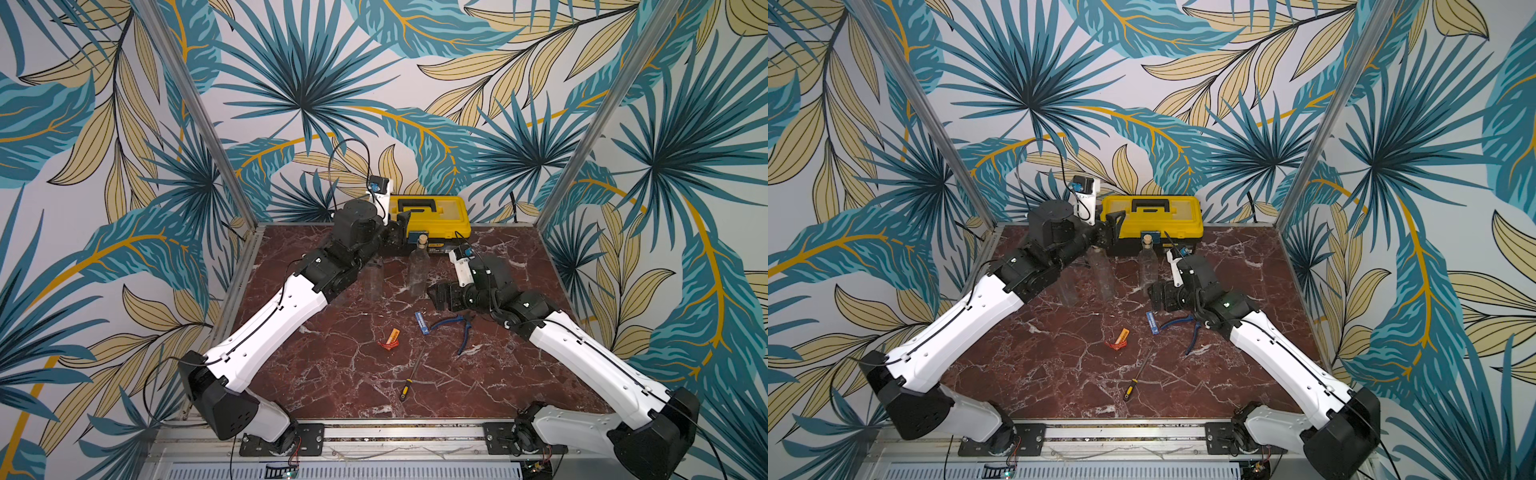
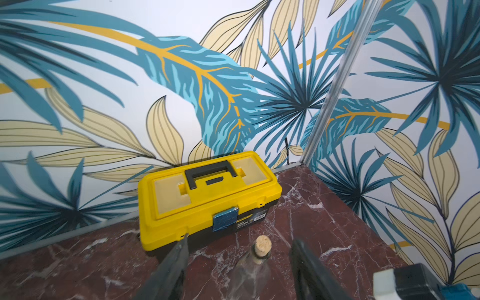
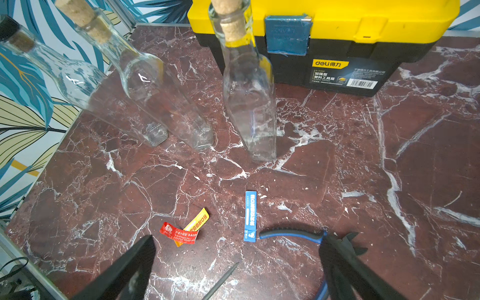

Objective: Remove the label from the bottle
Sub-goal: Move the bottle to the center of the board.

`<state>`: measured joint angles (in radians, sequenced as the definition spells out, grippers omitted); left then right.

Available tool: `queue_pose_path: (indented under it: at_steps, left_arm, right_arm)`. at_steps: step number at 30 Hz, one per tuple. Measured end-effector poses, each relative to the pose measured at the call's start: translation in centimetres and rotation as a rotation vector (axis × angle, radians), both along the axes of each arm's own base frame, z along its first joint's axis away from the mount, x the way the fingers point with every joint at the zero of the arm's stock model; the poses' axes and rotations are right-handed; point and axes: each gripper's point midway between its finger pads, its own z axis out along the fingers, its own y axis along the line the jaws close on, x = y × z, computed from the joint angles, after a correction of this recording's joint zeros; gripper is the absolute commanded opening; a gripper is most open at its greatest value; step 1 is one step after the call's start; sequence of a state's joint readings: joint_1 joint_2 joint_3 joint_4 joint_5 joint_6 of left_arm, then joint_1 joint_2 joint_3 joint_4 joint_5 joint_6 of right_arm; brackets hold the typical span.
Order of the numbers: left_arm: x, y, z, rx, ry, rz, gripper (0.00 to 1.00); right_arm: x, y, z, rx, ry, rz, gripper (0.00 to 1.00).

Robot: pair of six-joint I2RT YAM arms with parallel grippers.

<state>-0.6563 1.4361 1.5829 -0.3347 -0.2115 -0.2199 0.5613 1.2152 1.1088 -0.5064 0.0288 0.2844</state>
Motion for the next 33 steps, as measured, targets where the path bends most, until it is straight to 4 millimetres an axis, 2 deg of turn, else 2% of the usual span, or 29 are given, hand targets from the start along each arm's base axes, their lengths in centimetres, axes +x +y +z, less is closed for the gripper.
queue_pose_path:
  at_steps: [11,16,24,33]
  left_arm:
    - [-2.8,11.5,-5.1,0.018,0.162,0.293,0.63]
    - [-3.7,14.8,-6.4,0.004,0.196,0.373,0.65]
    - [-3.1,16.0,-9.7,0.022,0.247,0.409,0.67]
    - [1.2,16.3,-12.1,0.024,0.248,0.421,0.67]
  right_arm:
    - [0.6,1.0,-0.1,0.006,0.018,0.029,1.0]
    - [0.9,1.3,0.1,0.007,0.019,0.037,1.0]
    - [0.9,1.6,0.2,0.015,0.021,0.046,1.0]
    - [1.1,1.7,0.1,0.012,0.026,0.047,1.0]
